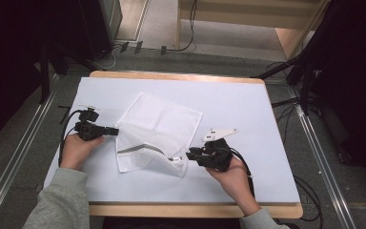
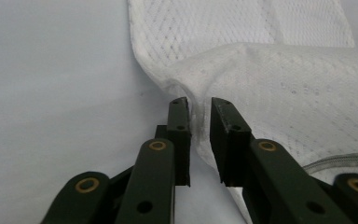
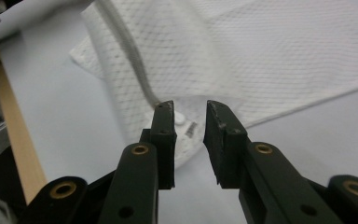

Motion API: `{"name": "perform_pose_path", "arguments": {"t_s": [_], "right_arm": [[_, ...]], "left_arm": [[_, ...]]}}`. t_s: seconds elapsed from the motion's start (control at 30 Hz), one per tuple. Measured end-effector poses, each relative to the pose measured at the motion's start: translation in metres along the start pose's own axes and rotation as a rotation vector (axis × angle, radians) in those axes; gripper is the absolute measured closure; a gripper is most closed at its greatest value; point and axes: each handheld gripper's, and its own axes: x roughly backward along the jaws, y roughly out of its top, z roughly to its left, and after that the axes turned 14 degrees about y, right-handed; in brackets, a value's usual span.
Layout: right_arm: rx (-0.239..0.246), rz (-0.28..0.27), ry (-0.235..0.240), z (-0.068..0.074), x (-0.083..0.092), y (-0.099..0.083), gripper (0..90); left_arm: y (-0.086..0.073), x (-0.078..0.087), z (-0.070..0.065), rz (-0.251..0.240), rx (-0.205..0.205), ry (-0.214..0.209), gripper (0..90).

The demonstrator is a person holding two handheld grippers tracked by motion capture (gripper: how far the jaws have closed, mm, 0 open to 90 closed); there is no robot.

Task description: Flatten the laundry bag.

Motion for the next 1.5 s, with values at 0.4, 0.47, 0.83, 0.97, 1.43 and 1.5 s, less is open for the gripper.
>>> {"name": "perform_pose_path", "arguments": {"t_s": [0.4,0.47,0.83,0.97,1.43,1.5], "right_arm": [[-0.028,-0.025,-0.048,-0.025,0.005,-0.001,63.4],[-0.033,-0.028,-0.063,-0.029,0.005,-0.001,63.1],[-0.060,-0.031,-0.095,-0.051,-0.002,0.007,57.5],[-0.069,-0.018,-0.104,-0.059,-0.009,0.009,57.3],[-0.093,0.022,-0.121,-0.083,-0.031,0.018,54.9],[-0.100,0.023,-0.126,-0.088,-0.035,0.019,54.6]], "left_arm": [[-0.004,0.016,-0.007,-0.063,-0.007,-0.010,55.8],[-0.006,0.019,-0.009,-0.082,-0.011,-0.006,50.8],[-0.016,0.028,-0.014,-0.100,-0.016,0.009,40.8],[-0.020,0.030,-0.016,-0.096,-0.024,0.014,39.8],[-0.029,0.036,-0.022,-0.102,-0.033,0.014,39.1],[-0.030,0.037,-0.023,-0.098,-0.039,0.018,39.1]]}}
